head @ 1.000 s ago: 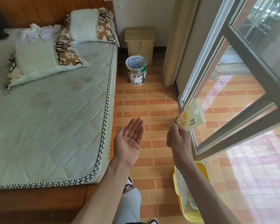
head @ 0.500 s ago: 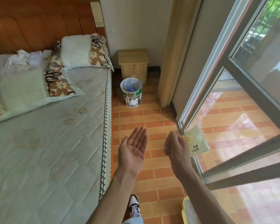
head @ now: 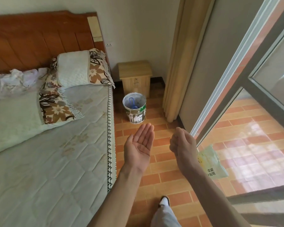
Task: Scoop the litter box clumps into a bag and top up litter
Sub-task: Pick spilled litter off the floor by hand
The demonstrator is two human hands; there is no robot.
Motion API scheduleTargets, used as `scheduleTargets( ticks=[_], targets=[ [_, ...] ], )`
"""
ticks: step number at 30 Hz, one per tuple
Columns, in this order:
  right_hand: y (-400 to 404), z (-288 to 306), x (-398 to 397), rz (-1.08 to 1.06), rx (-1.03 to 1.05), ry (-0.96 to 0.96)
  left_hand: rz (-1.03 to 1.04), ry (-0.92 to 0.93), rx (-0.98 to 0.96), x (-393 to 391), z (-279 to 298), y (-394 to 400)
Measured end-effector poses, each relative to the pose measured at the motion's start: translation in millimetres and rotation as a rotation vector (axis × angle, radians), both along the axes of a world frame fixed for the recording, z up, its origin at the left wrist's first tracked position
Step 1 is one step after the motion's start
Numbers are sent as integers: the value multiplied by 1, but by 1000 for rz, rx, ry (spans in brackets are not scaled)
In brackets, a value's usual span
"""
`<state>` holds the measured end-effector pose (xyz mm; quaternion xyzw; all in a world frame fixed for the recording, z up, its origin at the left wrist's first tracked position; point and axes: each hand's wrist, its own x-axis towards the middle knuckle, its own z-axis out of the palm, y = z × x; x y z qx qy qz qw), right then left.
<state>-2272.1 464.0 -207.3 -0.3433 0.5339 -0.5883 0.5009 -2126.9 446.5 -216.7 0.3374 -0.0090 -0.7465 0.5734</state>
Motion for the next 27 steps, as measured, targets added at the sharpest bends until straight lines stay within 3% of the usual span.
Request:
scheduleTargets(
  ticks=[16,27],
  targets=[
    [-234,-11,-30,103,29,-174,37,-78,-1,-40,9,-225],
    [-357,-12,-39,172,49,-155,110,-69,10,-48,6,-340]
  ],
)
